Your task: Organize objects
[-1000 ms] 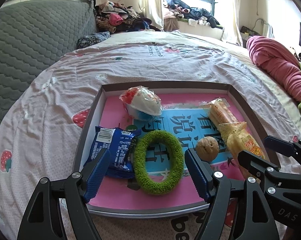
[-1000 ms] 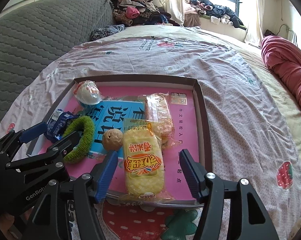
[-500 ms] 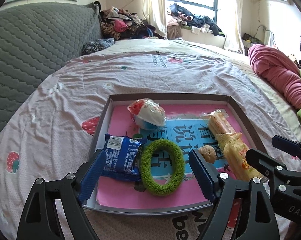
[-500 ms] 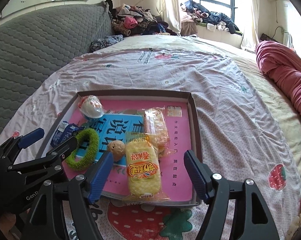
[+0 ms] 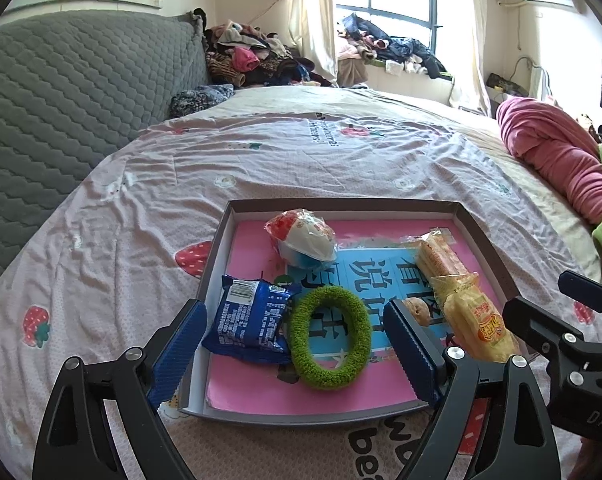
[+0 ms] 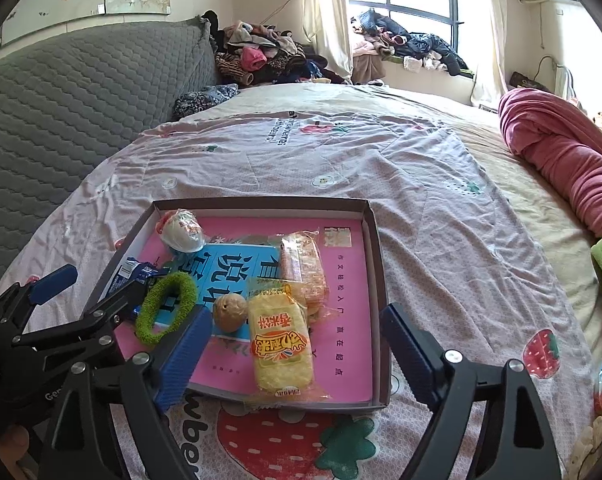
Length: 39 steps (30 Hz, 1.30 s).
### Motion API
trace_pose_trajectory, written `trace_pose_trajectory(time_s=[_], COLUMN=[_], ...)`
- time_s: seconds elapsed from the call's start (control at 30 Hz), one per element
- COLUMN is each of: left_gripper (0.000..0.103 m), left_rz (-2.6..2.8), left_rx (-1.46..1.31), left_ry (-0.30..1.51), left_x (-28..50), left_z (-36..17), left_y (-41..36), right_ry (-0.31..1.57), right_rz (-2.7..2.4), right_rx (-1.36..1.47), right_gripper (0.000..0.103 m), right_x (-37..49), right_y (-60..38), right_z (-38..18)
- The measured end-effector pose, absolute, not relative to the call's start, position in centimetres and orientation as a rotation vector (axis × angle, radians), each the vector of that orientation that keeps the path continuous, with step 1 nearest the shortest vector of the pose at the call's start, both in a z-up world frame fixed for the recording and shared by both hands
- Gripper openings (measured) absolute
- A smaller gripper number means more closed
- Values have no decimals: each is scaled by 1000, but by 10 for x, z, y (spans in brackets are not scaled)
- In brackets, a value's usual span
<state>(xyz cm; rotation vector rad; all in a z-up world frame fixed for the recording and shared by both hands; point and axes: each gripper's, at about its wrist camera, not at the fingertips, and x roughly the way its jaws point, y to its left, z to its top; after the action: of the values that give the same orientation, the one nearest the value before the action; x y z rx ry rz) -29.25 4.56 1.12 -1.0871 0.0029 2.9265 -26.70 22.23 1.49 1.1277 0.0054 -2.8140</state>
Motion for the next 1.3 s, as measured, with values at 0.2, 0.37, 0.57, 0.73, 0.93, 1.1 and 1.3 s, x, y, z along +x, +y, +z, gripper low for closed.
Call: trace_pose_trajectory(time_s=[0.2, 0.37, 0.57, 0.73, 0.93, 1.1, 1.3], left_gripper=[91, 91, 91, 91, 91, 91, 91], left_rz=[2941, 2950, 2964, 2974, 2968, 2985, 2997], left_rx=[-1081, -1047, -1068, -1081, -1088, -1077, -1038], left_ry=[-2, -12, -32, -30, -53, -27, -24], left_x=[-278, -255, -226, -200, -170, -150, -131], left_z=[25, 45, 66, 82, 93, 107, 127], left_y=[44, 38, 26, 21, 15, 15, 14], right_ry=[-11, 20, 10, 35, 37, 36, 44], right_rz=[-2820, -2832, -2836, -2837, -2856, -2870, -2869], right_rx=[1094, 1057, 1053, 1051, 1028, 991, 979], right_gripper=[96, 102, 102, 102, 102, 102, 102], right_x=[-249, -227, -198, -174, -148, -127, -109], right_y=[219, 215, 213, 208, 209, 209, 207], right_z=[31, 51, 73, 91, 111, 131, 143])
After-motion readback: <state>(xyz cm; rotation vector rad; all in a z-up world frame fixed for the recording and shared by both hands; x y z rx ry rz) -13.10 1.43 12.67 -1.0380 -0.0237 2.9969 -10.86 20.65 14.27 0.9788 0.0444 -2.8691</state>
